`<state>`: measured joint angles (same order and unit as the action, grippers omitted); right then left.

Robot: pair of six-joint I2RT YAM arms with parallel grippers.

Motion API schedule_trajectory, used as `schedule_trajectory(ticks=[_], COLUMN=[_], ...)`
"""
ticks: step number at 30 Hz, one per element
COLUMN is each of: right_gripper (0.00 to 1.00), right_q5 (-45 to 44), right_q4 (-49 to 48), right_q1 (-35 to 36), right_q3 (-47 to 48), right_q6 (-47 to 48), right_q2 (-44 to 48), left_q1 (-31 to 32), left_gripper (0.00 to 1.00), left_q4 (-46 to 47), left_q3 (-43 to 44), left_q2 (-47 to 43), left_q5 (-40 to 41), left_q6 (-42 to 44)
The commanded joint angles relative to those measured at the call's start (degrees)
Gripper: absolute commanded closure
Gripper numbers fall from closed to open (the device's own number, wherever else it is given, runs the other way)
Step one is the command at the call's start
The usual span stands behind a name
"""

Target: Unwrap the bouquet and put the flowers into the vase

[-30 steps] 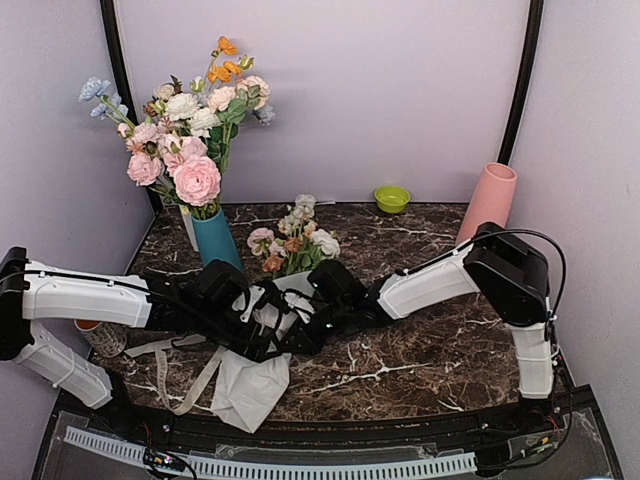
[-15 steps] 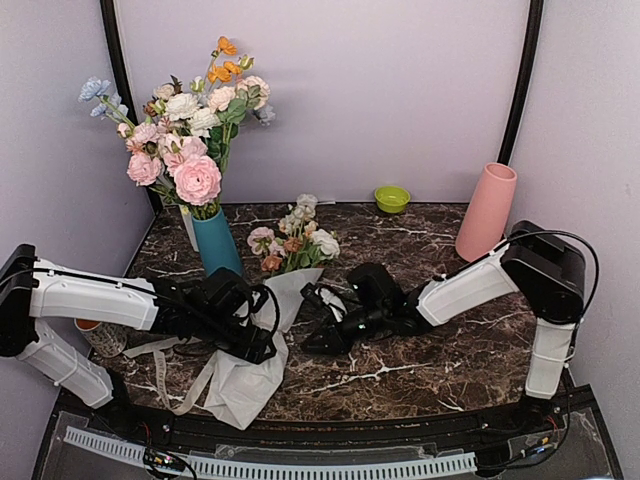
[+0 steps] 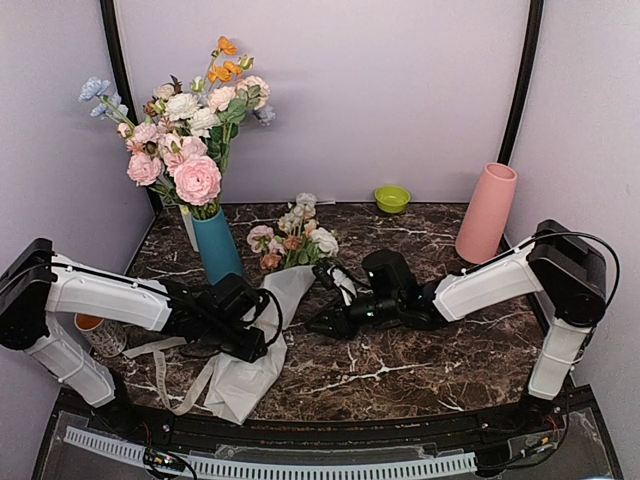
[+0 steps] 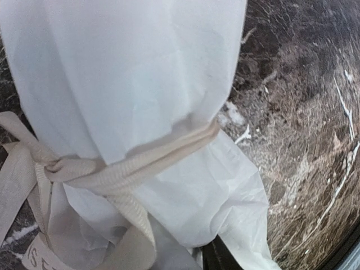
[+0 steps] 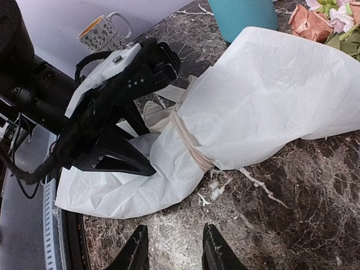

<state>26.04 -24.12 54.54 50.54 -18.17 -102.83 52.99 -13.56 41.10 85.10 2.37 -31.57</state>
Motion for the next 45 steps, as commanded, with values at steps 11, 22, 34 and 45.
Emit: schedule_trajectory(ticks=[11, 22, 34, 45], right_gripper=[0.65, 0.68, 0.72, 0.81], right_q5=[-2.44, -0.65, -5.54, -8.75], right_q4=[-1.55, 4.48, 8.16, 11.15], right_q1=[2.98, 6.39, 7.94, 10.10], right_q3=[1.89, 9.86, 13.50, 19.27], right_q6=[12.85, 20.72, 23.92, 27.62], right_q2=[2.53, -2.81, -6.78, -12.09], left_q1=[-0.33, -0.35, -0.34, -0.35], left_gripper=[0.89, 0.95, 1.00, 1.00], left_q4=[17.47, 23.78, 21.82, 20.98], left_q3=[-14.18, -20.16, -17.86, -16.51], left_q2=[-15.26, -22.37, -20.70, -19.29], left_q5=[-9.49, -19.23, -20.21, -20.69], left_q6=[10.15, 15.58, 19.15, 20.60])
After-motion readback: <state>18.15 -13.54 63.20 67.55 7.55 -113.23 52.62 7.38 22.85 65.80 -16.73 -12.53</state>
